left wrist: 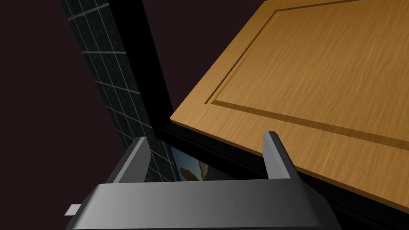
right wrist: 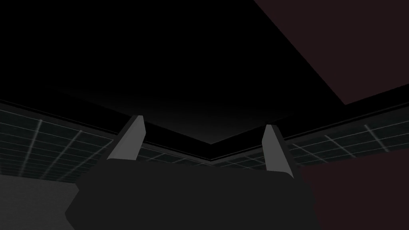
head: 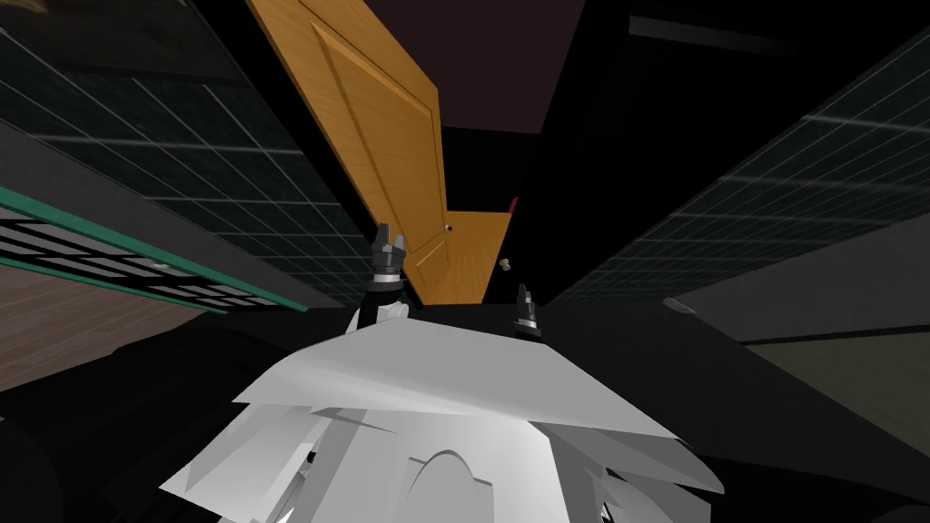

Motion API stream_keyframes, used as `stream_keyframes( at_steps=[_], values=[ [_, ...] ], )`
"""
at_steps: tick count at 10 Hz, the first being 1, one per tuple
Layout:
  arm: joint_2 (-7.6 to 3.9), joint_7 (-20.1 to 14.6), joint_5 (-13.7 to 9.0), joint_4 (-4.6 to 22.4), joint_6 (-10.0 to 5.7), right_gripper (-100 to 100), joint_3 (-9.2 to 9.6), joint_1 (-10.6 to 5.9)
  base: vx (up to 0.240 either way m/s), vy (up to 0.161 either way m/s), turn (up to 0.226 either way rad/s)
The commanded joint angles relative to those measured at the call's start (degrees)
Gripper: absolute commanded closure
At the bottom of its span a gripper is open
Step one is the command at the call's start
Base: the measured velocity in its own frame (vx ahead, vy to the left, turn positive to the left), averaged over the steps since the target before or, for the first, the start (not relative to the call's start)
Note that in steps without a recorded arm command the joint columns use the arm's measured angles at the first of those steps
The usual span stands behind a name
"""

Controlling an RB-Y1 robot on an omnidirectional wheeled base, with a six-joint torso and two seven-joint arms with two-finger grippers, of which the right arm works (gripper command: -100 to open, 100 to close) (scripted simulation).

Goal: Push the door open

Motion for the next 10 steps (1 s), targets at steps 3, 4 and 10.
stream_keyframes(
  at_steps=[3, 4, 10],
  values=[
    [-0.50, 5.5, -0.7, 3.8, -1.30, -100, 0.26, -0.22, 0.047, -0.044, 0.117],
    [-0.50, 6.4, -0.7, 3.8, -1.30, -100, 0.26, -0.22, 0.054, -0.046, 0.077],
    [-1.11, 15.5, -1.7, 9.6, -3.28, -100, 0.76, -0.50, 0.043, -0.049, 0.102]
  ],
)
